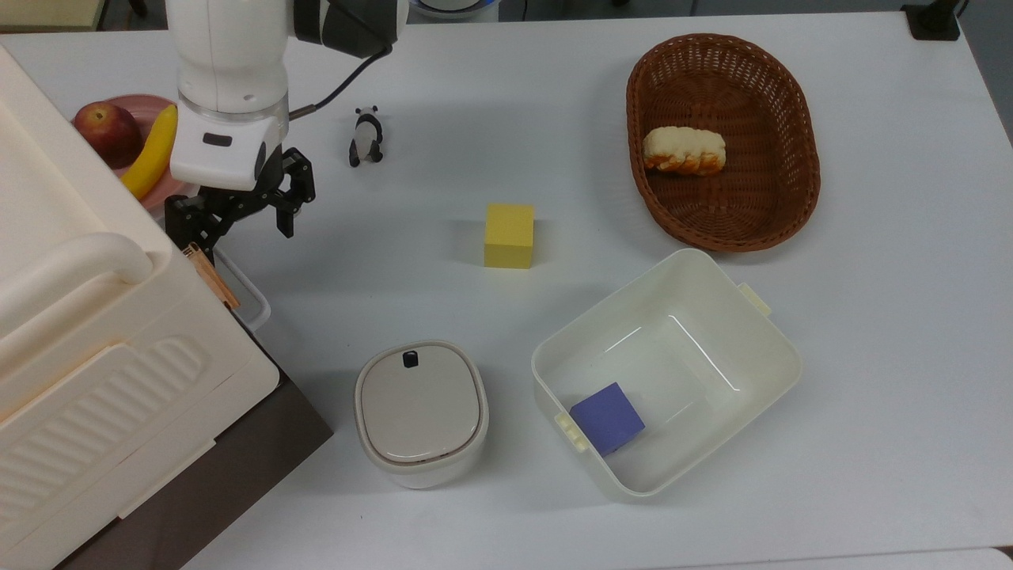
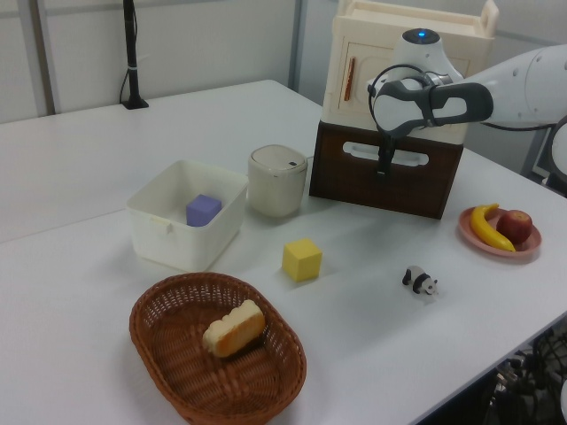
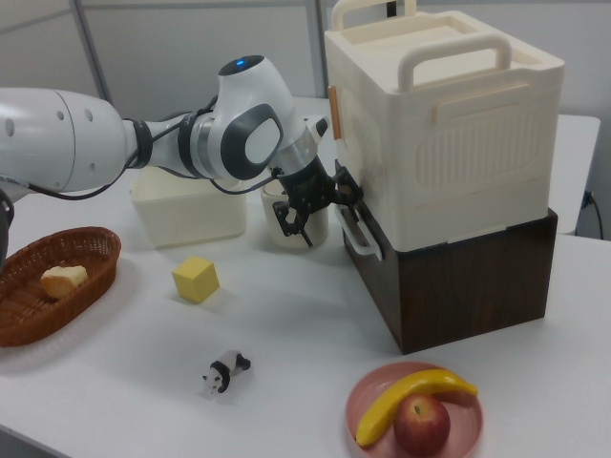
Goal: Slide the drawer open
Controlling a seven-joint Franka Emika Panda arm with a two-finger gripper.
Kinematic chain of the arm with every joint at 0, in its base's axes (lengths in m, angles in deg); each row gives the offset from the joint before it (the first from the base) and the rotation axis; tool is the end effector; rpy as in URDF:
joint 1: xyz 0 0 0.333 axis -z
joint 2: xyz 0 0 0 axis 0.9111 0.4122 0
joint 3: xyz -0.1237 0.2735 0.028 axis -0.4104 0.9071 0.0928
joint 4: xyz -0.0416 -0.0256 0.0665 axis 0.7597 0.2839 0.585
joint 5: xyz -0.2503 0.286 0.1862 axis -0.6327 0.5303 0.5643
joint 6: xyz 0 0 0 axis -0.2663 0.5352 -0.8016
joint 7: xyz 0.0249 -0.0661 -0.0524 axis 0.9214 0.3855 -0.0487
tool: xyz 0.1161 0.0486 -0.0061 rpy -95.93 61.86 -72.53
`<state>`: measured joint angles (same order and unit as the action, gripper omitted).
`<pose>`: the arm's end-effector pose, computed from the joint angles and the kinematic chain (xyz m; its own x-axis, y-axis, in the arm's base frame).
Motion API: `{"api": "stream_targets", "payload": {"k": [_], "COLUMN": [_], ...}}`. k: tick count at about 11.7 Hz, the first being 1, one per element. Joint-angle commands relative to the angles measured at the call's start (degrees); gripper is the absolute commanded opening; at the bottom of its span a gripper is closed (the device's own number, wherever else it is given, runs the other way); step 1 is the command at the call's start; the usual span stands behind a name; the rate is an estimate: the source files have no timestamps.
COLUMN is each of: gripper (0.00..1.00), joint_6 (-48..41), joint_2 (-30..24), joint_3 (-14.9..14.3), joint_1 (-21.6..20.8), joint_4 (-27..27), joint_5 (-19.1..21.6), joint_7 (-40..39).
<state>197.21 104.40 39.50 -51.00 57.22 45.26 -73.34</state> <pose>0.6964 -0.1499 0.3978 0.7158 0.6971 0.0415 0.6481 -0.6853 0.3323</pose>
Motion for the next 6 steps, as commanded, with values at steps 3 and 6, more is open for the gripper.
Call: {"api": "stream_targets", "payload": {"k": [3, 6], "gripper": [0.94, 0.94], "joint_6": [1.5, 1.8], "joint_2": [0.1, 0.4], "joint_3": [-1.0, -1.0], "joint_1": [0.1, 0.1], "joint_4": [-1.3, -1.3], "joint_5": [-0.8, -1.1], "joint_7": [0.2, -0.1]}}
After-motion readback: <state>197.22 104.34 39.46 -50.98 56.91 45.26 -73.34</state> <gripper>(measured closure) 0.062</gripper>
